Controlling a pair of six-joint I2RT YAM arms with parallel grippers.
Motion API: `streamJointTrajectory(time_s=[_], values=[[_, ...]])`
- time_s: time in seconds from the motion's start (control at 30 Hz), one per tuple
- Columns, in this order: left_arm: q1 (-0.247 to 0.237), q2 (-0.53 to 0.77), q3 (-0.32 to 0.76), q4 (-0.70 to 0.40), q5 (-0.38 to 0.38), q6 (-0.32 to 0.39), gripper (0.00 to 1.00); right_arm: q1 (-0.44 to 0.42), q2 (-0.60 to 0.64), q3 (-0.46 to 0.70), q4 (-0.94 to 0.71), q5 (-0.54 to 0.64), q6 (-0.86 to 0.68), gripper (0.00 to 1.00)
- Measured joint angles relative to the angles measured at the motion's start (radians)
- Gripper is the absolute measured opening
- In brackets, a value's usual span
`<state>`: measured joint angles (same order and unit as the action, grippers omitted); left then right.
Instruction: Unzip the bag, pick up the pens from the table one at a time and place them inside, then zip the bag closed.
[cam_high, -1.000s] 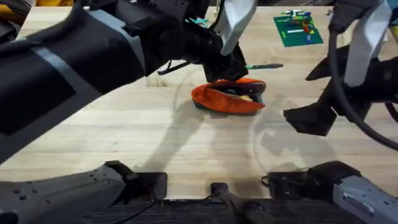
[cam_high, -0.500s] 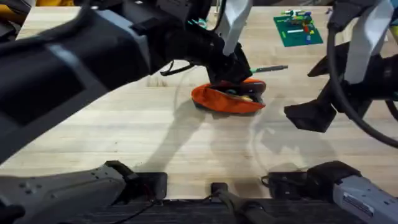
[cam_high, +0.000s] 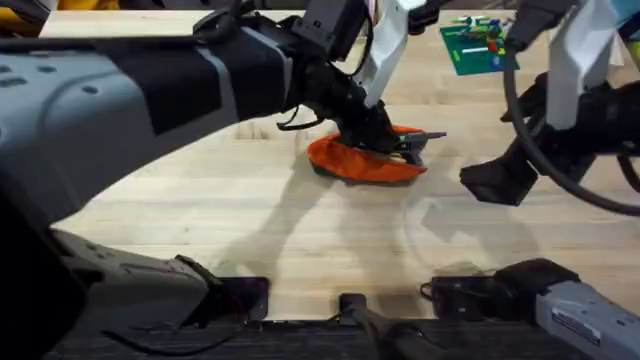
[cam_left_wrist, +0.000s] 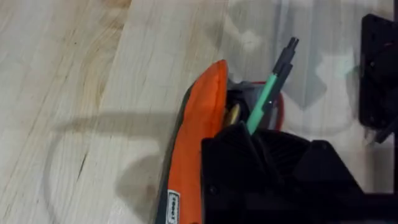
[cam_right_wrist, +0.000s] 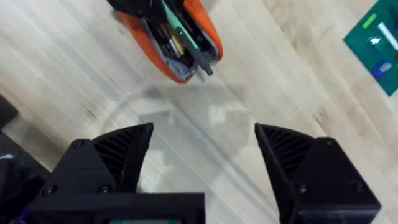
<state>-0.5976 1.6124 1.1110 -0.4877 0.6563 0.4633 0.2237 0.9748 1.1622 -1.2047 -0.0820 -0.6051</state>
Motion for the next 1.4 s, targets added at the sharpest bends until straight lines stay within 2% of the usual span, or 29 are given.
streamJointTrajectory(time_s=[0.2,0.33,0.57,0.73,1.0,1.1,1.17,1.27,1.33,1.4], values=[[0.000,0.012,0.000,-0.007,-0.169,0.000,0.042,0.000,0.032,0.000,0.001,0.004,0.007,0.997],[-0.001,0.012,0.000,-0.019,-0.229,0.000,0.042,0.000,0.035,0.000,0.002,0.007,0.007,0.998],[-0.006,0.012,0.006,-0.096,-0.251,0.005,0.042,0.000,0.035,0.000,0.002,0.007,0.007,0.997],[-0.006,0.013,0.007,-0.163,-0.257,0.072,0.042,0.000,0.035,0.000,0.002,0.007,0.007,0.997],[-0.006,0.018,0.008,-0.164,-0.262,0.192,0.042,0.000,0.035,0.000,0.002,0.007,0.014,0.997],[-0.006,0.019,0.008,-0.165,-0.264,0.216,0.053,0.000,0.035,0.000,0.002,0.007,0.015,0.997],[-0.006,0.018,0.008,-0.165,-0.265,0.232,0.218,0.000,0.035,0.000,0.002,0.007,0.019,0.997],[-0.006,0.018,0.008,-0.168,-0.266,0.239,0.702,0.000,0.035,0.000,0.002,0.007,0.022,0.998],[-0.006,0.019,0.008,-0.167,-0.265,0.240,0.953,0.000,0.035,0.000,0.002,0.007,0.022,0.998],[-0.006,0.019,0.008,-0.163,-0.265,0.242,0.989,0.000,0.035,0.000,0.002,0.007,0.022,0.998]])
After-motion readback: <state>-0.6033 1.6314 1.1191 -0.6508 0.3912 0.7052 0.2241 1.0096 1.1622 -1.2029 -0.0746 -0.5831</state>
